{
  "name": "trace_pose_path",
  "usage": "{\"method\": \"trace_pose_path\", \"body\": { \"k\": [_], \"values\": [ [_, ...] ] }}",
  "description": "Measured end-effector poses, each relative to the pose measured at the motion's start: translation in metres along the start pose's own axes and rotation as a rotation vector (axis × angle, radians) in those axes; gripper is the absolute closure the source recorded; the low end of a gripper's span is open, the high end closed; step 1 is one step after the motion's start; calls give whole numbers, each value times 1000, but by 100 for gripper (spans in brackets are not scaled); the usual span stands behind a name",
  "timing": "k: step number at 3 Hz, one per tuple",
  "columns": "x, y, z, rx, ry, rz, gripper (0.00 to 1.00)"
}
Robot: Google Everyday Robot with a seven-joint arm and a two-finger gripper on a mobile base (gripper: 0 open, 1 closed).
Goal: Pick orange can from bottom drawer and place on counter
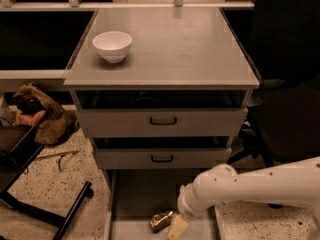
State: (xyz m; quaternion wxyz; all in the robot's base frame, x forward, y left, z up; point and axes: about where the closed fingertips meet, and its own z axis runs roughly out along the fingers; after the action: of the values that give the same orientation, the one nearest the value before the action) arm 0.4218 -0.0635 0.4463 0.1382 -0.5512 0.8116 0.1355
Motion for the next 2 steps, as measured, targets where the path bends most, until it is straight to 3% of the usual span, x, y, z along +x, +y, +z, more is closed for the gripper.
{"method": "trace_pose_path", "body": {
  "k": [1, 2],
  "values": [
    [12, 21, 72, -86, -35, -33, 0],
    [29, 48, 102, -161, -25, 0, 0]
  ]
}}
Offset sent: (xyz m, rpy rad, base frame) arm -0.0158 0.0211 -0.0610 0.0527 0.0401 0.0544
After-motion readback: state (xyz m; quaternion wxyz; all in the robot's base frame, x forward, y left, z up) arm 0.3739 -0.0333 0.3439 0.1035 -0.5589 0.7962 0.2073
